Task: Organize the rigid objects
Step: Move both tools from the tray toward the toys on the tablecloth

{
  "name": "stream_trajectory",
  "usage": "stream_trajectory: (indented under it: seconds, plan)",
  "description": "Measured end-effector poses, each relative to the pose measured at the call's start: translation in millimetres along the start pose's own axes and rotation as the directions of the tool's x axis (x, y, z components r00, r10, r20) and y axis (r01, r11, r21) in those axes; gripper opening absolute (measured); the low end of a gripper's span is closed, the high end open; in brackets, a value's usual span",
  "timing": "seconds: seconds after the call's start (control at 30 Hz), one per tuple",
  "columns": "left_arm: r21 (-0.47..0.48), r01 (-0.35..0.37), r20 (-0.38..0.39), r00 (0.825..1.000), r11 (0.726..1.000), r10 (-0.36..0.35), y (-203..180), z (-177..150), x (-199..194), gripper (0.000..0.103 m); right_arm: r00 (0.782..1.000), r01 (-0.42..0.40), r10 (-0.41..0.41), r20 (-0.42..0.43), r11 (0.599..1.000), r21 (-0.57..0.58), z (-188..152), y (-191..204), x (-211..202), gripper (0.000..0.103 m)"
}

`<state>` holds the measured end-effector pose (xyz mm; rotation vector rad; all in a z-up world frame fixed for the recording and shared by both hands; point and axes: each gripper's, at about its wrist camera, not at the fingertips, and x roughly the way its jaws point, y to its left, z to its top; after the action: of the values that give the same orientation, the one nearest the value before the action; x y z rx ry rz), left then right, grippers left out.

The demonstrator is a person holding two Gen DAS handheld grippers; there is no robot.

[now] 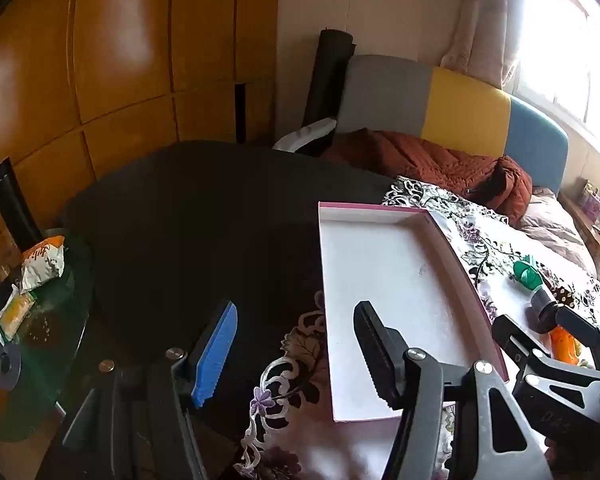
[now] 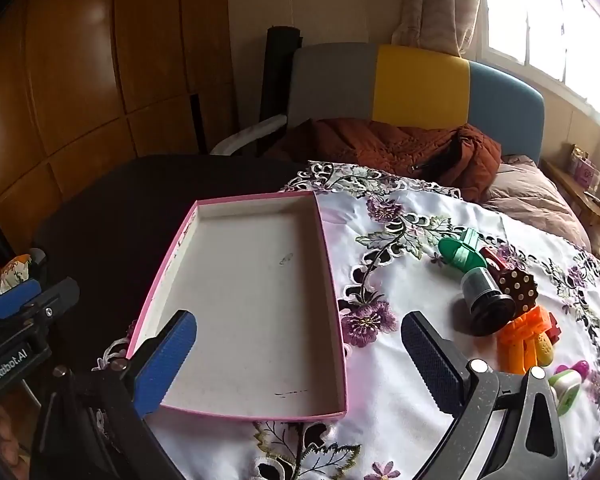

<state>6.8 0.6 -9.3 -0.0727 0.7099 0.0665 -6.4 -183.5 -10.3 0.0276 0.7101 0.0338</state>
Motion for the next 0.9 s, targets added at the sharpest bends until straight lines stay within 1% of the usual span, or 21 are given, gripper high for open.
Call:
stream_trajectory:
  seconds: [0.23,0.47,0.9]
  plan:
    - [0.010,-0.008,0.000,1.000,1.000,0.008,1,1,3,0.062,1.000,0.002,-0.002,0.004,1.000,-0.008,2,-3,6,0.103]
    - [0.025,0.000,-0.009,1.000,1.000,0.000,-3,0,5,0.062,1.000,0.000,0.001,0.024,1.000,-0.017,4,-5,2,0.103]
    - [0.068,0.007,-0.017,1.000,0.998,-0.006,-14,-1,2,0.062,0.999,0.014,-0.014,0.033,1.000,-0.008,6,-19,0,0.103]
